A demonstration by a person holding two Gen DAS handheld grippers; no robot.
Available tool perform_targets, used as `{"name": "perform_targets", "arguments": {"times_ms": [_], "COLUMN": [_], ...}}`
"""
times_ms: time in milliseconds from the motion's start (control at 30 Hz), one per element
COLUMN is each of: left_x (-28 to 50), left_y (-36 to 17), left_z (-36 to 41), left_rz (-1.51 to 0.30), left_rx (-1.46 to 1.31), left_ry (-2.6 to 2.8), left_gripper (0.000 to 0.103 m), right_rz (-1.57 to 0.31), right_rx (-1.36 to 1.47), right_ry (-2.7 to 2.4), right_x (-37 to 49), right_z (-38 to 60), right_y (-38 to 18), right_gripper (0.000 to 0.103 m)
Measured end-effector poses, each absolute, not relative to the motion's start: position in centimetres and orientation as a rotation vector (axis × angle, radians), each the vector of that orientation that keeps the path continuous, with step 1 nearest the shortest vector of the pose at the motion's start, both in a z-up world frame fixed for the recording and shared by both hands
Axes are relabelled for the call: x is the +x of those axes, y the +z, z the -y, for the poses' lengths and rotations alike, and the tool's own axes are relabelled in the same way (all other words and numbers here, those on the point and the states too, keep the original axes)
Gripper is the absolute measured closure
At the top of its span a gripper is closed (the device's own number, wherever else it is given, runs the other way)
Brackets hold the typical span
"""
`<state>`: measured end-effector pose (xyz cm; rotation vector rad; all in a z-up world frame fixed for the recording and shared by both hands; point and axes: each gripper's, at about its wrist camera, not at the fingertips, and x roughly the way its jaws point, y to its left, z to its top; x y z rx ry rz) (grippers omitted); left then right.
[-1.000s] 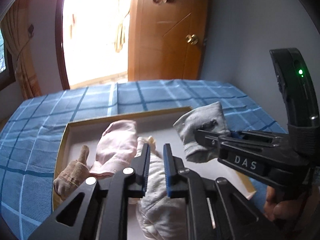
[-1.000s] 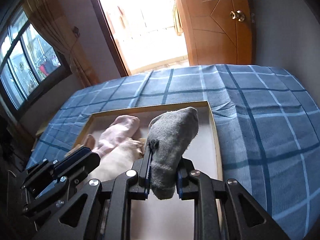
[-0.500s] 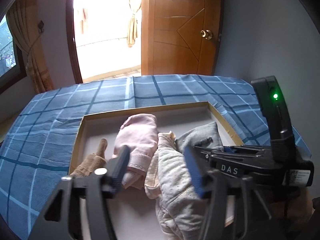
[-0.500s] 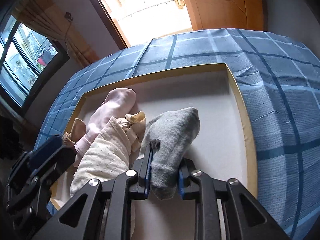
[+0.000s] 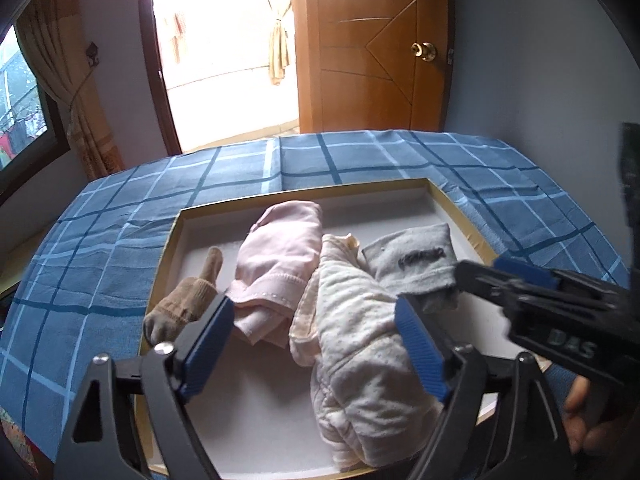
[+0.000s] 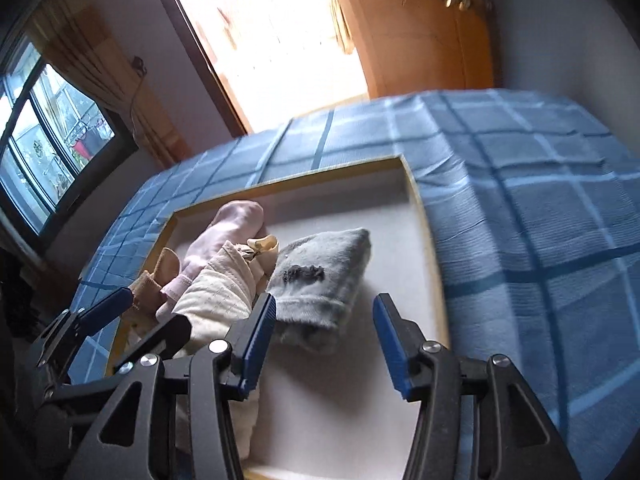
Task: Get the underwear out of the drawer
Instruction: 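Open both tools to release the dotted garment and grey sock into the tray, then move both open tools back down into the open drawer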
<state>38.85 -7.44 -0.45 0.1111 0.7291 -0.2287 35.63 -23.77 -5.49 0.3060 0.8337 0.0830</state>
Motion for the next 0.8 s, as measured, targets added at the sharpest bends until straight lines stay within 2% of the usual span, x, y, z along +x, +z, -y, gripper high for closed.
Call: {"name": "perform_targets", "arguments": {"times_ms": [133, 233, 800], "left_x": [38.3, 38.0, 35.9], "left_y": [-0.9, -1.0, -1.4], "left_z": [7.4, 7.5, 5.5], "left_rz": [-0.73, -0.733, -0.687], "left_rx": [0.119, 0.126, 0.081], "left_ry": [-0.209, -0.207, -0.152], "left_gripper": [0.012, 0.012, 0.012], "right_rz": [-0.772, -0.751, -0.655], "right_rx": [0.317, 0.321, 0.317], "right_ry": [0.083, 0.083, 0.08], "right_x": [33.7, 32.7, 29.6], "right_z": [24.0, 23.9, 23.0], "right_y": [-4.9, -5.0, -4.3], "right_gripper": [0.048, 0.04, 0.04]}}
